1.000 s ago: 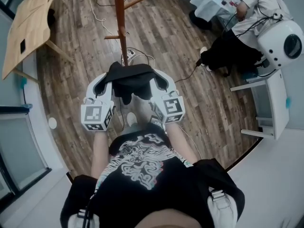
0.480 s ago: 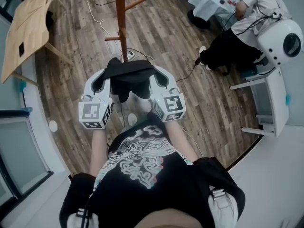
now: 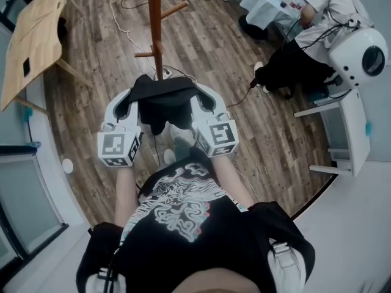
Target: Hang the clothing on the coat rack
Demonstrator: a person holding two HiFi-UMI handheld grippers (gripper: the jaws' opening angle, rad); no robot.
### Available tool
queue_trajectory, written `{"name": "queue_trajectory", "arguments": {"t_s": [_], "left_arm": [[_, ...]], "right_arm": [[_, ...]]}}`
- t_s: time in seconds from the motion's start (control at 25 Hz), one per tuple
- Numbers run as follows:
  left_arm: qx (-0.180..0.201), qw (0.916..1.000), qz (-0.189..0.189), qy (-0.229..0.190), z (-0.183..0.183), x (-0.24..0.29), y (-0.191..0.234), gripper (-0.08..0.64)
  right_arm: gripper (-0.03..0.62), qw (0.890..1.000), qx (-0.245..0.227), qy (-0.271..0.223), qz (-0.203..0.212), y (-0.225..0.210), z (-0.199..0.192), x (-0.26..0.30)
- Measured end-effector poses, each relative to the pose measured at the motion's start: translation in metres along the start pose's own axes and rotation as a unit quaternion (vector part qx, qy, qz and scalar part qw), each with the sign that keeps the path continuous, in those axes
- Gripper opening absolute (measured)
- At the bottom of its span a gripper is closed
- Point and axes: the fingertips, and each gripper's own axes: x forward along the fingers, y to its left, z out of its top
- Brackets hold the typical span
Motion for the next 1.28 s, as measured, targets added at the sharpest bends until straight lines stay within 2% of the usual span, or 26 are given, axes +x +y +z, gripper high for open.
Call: {"name": "queue_trajectory", "arguments": {"t_s": [0.36, 1.28], "left_arm": [[0.006, 1.0, 0.0, 0.001, 0.01, 0.021, 0.015, 0.005], [0.007, 0.9998, 0.02, -0.005, 0.032, 0.082, 0.055, 0.005]], "right_arm": [[0.009, 1.0, 0.015, -0.021, -0.001, -0.015, 0.019, 0.027], [0.009, 0.999, 0.034, -0.031, 0.019, -0.05, 0.034, 0.1]]}}
